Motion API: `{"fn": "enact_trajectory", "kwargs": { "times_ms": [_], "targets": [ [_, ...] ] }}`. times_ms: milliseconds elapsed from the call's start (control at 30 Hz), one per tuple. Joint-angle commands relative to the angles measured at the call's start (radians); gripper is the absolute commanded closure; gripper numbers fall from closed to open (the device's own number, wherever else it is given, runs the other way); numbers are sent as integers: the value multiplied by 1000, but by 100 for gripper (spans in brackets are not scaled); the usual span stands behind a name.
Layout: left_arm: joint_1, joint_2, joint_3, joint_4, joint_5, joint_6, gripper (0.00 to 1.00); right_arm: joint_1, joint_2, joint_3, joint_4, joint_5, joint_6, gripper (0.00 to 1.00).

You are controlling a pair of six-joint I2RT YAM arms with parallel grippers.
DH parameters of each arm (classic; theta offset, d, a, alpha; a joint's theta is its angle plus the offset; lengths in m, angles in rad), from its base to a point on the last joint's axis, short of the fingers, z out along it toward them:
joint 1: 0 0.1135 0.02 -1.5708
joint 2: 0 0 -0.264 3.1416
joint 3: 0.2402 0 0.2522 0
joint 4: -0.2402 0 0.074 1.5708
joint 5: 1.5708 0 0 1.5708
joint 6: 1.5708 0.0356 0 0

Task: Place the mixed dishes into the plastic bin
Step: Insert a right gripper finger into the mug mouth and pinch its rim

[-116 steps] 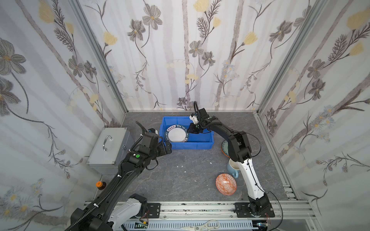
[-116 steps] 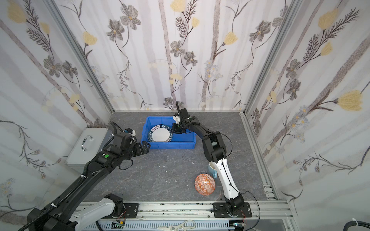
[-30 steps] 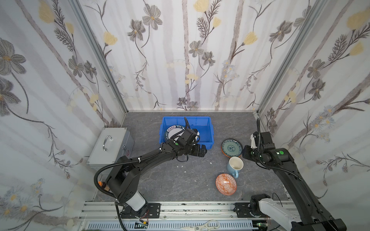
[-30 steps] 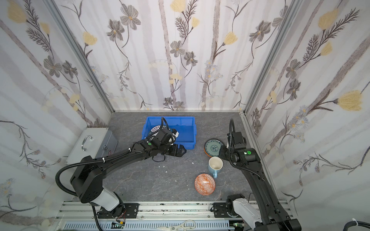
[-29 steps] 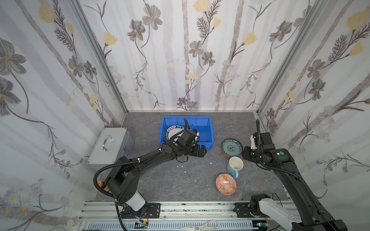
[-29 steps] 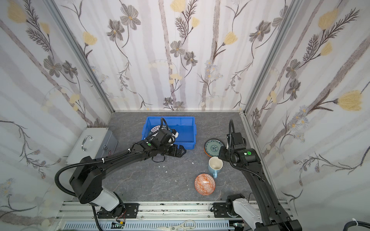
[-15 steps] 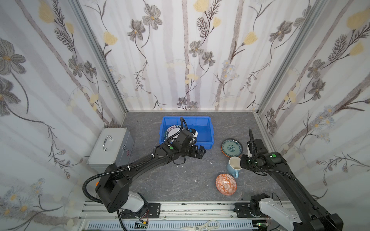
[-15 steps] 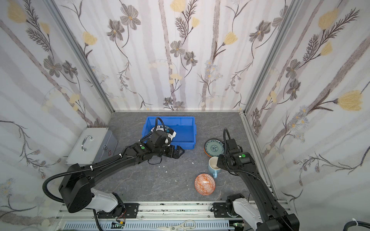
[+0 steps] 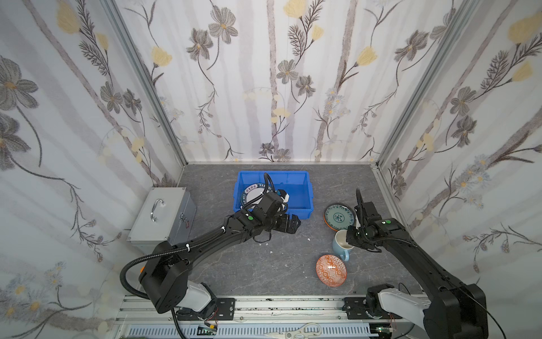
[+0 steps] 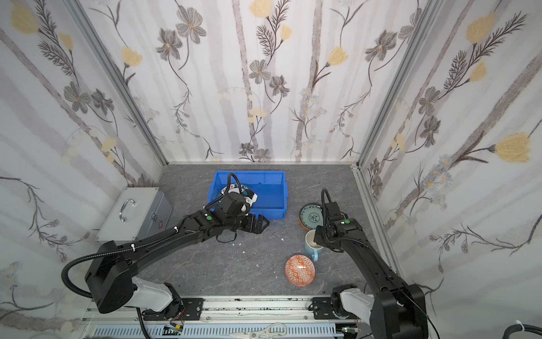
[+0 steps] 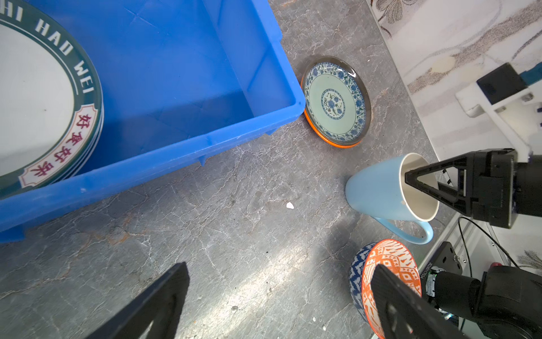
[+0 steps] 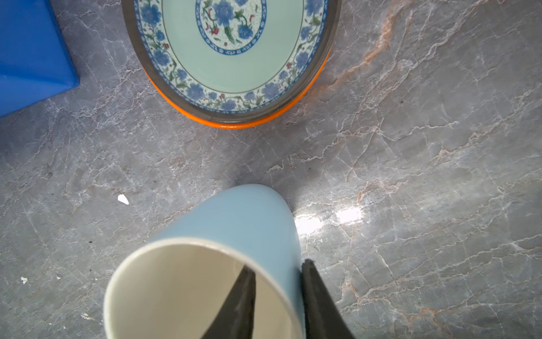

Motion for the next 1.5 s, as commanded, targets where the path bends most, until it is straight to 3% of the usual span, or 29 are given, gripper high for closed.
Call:
{"fn": "enact_trajectory", "kwargs": {
  "times_ms": [0, 1000, 1467],
  "targets": [
    [0, -2, 3, -13, -18, 18, 0, 1, 22, 10, 52, -13, -8, 77],
    [1, -24, -25, -33, -47, 16, 0, 42, 139, 84, 79, -27, -54, 94],
    [2, -46, -27, -52, -84, 18, 0, 95, 96, 207, 5, -26, -55, 98]
  ]
}}
